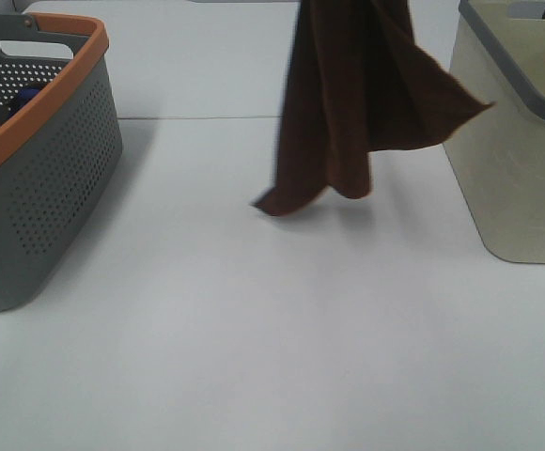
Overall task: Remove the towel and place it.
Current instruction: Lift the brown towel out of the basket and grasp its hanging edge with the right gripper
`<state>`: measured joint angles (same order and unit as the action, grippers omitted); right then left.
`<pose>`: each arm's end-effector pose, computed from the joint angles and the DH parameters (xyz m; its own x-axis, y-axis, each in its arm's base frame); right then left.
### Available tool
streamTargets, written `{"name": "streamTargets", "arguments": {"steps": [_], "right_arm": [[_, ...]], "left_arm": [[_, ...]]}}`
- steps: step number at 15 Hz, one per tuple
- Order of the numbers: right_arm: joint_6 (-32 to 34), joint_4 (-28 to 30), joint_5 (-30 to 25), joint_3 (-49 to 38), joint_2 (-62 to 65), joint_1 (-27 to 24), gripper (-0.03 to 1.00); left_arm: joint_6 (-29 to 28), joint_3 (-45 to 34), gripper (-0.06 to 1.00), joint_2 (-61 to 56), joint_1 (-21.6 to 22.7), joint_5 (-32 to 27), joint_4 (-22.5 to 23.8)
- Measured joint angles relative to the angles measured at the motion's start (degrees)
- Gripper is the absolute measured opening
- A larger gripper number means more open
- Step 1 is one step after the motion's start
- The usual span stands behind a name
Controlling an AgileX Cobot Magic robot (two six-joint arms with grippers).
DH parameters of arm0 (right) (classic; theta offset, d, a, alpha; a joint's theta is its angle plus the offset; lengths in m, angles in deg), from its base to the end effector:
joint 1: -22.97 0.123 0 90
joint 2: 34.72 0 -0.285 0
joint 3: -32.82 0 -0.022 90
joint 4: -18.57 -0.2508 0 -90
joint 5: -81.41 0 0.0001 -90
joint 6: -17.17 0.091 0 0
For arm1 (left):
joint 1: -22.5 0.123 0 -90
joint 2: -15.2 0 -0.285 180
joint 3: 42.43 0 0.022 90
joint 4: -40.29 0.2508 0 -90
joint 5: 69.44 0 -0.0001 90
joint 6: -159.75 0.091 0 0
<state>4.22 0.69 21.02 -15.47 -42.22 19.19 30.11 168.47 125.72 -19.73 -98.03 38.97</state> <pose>-0.0064 0.0248 0.2823 -0.4078 -0.0386 -0.9123 -0.2061 0.9772 0.0508 0.3170 -0.2891 0.4282 0.3635 0.6924 -0.6233 0.6193 0.3202 0.7169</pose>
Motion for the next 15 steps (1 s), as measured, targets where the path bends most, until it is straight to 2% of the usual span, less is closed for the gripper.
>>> {"name": "streamTargets", "arguments": {"steps": [6,9,10,15], "right_arm": [[-1.6,-1.1,0.0,0.0,0.0,0.0,0.78],[-8.5,-7.6,-0.1,0.1,-2.5,0.0,0.78],[-13.1,-12.0,0.0,0.2,-5.8,0.0,0.78],[-17.7,-20.5,3.0,0.3,-15.9,0.0,0.78]], "left_arm": [[0.0,0.1,0.01,0.0,-0.5,-0.5,-0.6],[0.0,0.1,0.01,0.0,-0.7,-2.3,-1.0],[0.0,0.1,0.01,0.0,-1.1,-2.6,-1.0],[-0.4,0.1,0.01,0.0,-2.1,-2.9,-1.1]]}}
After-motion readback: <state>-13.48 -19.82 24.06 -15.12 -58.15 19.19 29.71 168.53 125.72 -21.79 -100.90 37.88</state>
